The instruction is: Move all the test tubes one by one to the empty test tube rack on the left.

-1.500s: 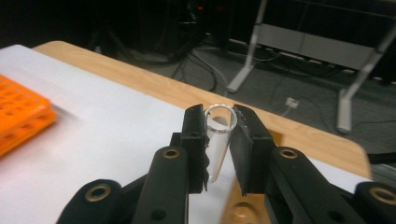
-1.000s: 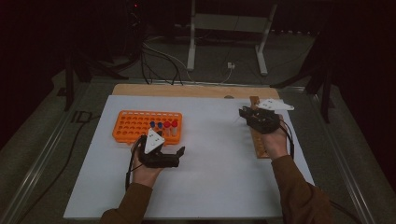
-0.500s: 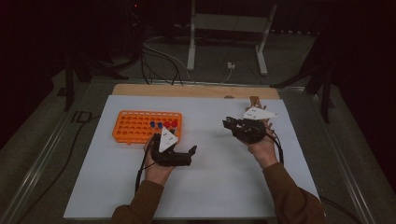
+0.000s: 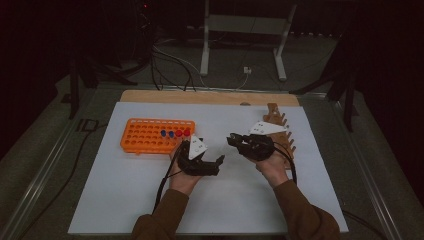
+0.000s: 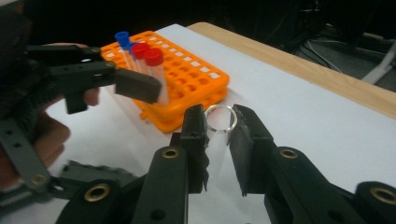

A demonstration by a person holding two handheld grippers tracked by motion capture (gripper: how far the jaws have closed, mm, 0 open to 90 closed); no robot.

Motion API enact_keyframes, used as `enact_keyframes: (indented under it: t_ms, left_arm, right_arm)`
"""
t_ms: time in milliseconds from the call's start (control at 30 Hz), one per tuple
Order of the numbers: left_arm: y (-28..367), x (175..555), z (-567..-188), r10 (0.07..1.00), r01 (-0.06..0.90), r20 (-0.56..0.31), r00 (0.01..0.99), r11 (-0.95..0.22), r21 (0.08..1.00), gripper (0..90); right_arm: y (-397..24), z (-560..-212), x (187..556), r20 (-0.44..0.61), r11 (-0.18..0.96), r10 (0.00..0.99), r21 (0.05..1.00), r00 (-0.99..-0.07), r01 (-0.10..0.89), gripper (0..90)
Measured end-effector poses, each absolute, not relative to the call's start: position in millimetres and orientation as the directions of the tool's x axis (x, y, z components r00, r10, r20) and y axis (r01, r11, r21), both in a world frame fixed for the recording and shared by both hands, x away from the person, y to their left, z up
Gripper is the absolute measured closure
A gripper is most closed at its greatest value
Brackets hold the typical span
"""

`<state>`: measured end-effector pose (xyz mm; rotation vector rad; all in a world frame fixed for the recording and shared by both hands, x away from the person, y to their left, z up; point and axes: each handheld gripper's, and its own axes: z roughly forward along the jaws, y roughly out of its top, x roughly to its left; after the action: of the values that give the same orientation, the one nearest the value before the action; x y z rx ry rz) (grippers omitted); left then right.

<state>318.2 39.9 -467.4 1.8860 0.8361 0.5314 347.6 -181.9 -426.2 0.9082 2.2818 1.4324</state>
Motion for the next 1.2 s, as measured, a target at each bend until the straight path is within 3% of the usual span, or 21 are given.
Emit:
enact_keyframes:
  t_ms: [200, 433, 633, 867, 1200]
  left_arm:
    - [37, 320, -468, 0.756, 0.314, 0.018, 0.654, -0.293, 0.903, 18.7]
    - [36, 318, -468, 0.733, 0.284, 0.04, 0.679, -0.313, 0.906, 52.4]
    - [35, 317, -469, 0.701, 0.272, 0.051, 0.711, -0.341, 0.9, 71.0]
    - [33, 316, -470, 0.686, 0.27, 0.052, 0.725, -0.353, 0.896, 76.3]
    - [53, 318, -472, 0.721, 0.308, 0.026, 0.692, -0.328, 0.893, 76.5]
  right_arm:
    - [-170, -428, 344, 0.089, 0.311, 0.624, 0.883, -0.777, 0.35, 75.6]
    - [-160, -431, 341, 0.09, 0.327, 0.604, 0.878, -0.792, 0.349, 75.5]
    - [-157, -432, 340, 0.096, 0.327, 0.596, 0.877, -0.797, 0.351, 75.6]
    - [-159, -433, 340, 0.095, 0.333, 0.586, 0.877, -0.805, 0.347, 73.0]
    - [-174, -434, 343, 0.112, 0.29, 0.622, 0.887, -0.775, 0.361, 40.5]
